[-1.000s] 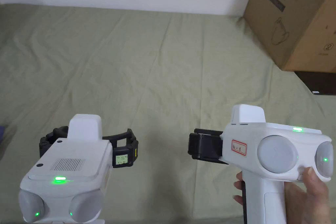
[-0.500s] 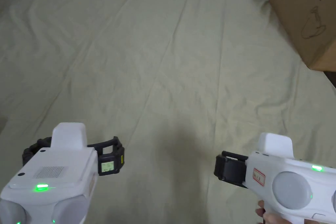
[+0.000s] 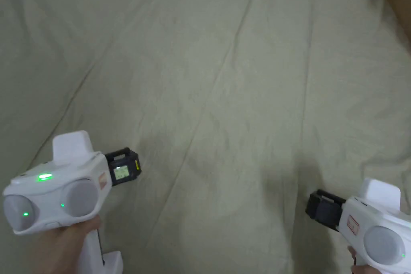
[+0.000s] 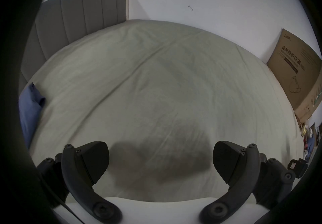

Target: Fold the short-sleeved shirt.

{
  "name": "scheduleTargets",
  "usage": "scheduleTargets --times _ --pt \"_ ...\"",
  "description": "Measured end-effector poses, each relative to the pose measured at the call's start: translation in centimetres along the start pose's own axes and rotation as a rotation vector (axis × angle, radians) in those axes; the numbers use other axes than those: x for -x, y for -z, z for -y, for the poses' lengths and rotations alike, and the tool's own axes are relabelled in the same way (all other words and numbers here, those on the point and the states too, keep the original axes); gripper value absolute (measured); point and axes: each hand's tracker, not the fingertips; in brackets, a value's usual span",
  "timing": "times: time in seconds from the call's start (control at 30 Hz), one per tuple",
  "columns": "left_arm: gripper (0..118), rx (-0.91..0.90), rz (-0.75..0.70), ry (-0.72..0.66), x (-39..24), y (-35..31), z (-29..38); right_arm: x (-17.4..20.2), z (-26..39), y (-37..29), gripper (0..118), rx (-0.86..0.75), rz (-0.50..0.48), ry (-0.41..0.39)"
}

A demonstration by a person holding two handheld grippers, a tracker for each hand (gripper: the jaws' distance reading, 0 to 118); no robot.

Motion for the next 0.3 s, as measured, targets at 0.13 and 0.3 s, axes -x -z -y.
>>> scheduleTargets --times 0.13,0.3 --pt "118 -0.026 -0.109 0.071 -1.4 0.9 1.7 -0.3 2.6 1.7 118 -0.070 -0.061 0.092" --pt "118 -0.015 -0.063 0.035 -0.4 0.7 1.5 -1.5 3.3 1.6 118 -0.072 -0.122 0.118"
